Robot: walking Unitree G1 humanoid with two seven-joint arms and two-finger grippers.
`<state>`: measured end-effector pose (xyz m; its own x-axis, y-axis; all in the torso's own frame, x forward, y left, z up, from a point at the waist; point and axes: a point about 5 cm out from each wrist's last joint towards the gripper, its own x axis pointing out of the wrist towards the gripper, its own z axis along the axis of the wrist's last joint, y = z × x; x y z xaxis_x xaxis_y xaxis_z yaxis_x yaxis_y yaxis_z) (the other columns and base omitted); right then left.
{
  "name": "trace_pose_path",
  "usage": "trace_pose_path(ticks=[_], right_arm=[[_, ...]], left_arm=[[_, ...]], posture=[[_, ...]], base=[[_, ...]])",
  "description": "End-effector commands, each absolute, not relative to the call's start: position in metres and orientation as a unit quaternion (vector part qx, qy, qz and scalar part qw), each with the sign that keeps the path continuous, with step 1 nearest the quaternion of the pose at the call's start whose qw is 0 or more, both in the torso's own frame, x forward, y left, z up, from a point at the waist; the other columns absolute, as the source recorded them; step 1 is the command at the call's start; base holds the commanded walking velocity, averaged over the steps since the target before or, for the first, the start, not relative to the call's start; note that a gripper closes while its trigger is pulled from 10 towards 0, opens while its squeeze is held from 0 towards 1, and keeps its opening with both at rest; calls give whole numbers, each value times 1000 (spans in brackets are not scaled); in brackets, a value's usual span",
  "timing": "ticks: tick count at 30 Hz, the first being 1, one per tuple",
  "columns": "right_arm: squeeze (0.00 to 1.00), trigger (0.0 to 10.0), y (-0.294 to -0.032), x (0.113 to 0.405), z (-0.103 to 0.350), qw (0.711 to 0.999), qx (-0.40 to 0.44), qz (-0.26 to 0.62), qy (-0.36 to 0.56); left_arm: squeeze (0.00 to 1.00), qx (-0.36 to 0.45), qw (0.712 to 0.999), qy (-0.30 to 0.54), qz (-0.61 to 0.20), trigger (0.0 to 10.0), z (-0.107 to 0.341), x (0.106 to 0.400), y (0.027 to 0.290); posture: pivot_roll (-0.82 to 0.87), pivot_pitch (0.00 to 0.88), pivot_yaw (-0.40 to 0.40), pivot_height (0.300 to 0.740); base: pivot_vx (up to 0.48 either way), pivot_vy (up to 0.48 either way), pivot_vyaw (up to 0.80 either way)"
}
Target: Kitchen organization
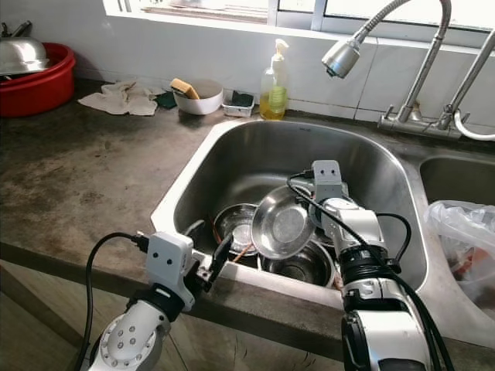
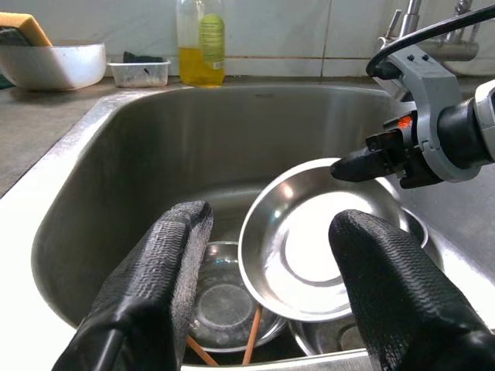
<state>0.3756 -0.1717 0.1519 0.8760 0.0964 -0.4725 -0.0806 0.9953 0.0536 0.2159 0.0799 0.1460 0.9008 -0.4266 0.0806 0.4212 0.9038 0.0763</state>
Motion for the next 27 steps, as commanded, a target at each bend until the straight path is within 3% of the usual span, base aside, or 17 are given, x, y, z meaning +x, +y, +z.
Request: trace_pose_path(ticks=[1,5,6,8,9,12,23,27], right_arm=[[1000,10000,-174,378,159,974,19,42,223],[1000,10000,-177,379,167,981,13,29,193],[655,10000,-179,379,172,984,5,25,175],[655,10000,-179,378,175,986,-1,22,164],[0,10000,-180,377,181,989,-2,15,145],[0,10000,-181,369,206,998,-2,-8,62],[0,10000,-161,324,236,998,-35,0,-59],[0,10000,-163,311,236,998,2,-17,-68]], left_arm=[[0,34,975,-46,-215,10000,147,216,79],[0,33,975,-46,-214,10000,147,216,78],[0,33,975,-47,-214,10000,147,216,78],[0,33,975,-47,-214,10000,146,216,78],[0,33,975,-48,-212,10000,146,217,78],[0,39,976,-52,-209,10000,147,221,79],[0,42,974,-62,-213,10000,148,231,78],[0,40,973,-65,-216,10000,149,234,78]], posture=[[110,96,-82,740],[112,82,-90,740],[112,81,-91,740],[112,81,-91,740],[112,68,-93,740],[107,49,-94,740],[74,0,-72,740],[63,0,-60,740]], base=[[0,0,0],[0,0,0],[0,0,0],[0,0,0],[0,0,0],[0,0,0],[0,0,0],[0,0,0]])
